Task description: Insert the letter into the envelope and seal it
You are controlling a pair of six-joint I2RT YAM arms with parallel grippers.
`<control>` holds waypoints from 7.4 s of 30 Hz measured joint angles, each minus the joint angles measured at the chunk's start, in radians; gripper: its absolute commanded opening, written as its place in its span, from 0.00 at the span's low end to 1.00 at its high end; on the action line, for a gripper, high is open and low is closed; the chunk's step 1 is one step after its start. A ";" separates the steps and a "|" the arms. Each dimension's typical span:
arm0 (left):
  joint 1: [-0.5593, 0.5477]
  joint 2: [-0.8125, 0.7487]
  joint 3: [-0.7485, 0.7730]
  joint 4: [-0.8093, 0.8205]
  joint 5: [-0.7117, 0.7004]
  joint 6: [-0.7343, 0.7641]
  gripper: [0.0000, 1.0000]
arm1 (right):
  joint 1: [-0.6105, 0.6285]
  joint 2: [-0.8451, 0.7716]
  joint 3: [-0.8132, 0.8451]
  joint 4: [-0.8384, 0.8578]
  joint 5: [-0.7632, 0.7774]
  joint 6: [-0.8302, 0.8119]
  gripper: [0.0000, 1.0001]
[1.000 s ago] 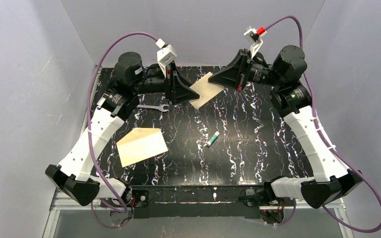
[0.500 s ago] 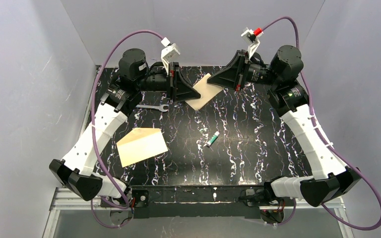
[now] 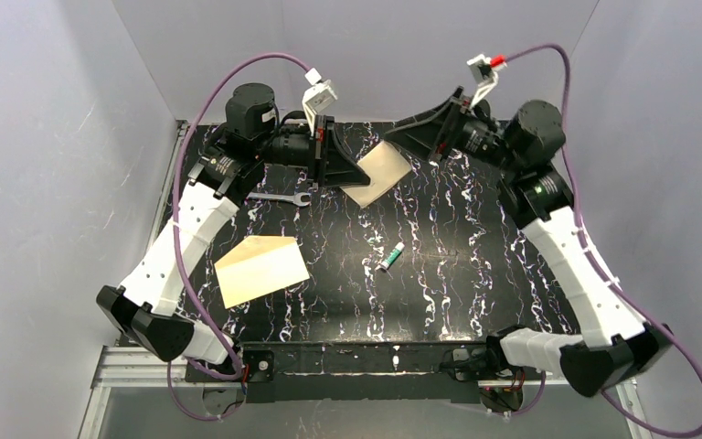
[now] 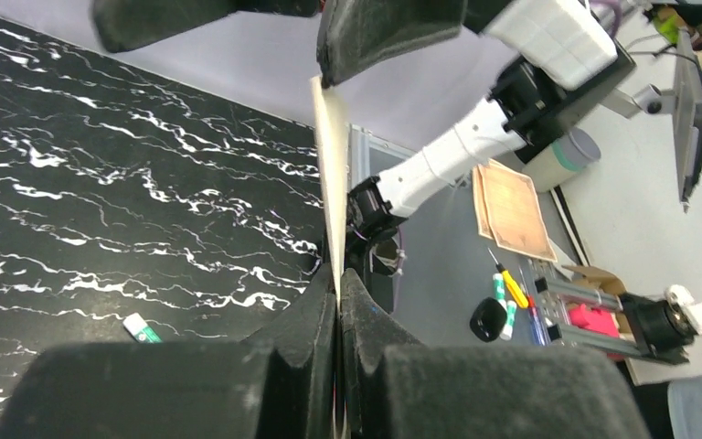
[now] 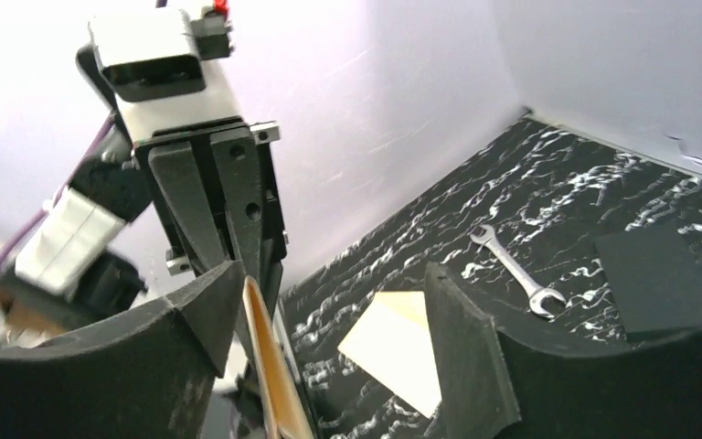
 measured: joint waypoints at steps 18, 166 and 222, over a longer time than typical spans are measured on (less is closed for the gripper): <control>0.006 -0.016 0.016 0.414 -0.362 -0.554 0.00 | 0.051 -0.146 -0.375 0.560 0.435 0.465 0.98; 0.300 0.453 -0.511 0.089 -0.429 -0.014 0.64 | 0.060 0.241 -0.353 -0.042 0.543 -0.126 0.01; 0.510 0.050 -0.912 -0.245 -0.926 -0.325 0.47 | 0.497 0.819 -0.223 0.086 0.629 0.380 0.01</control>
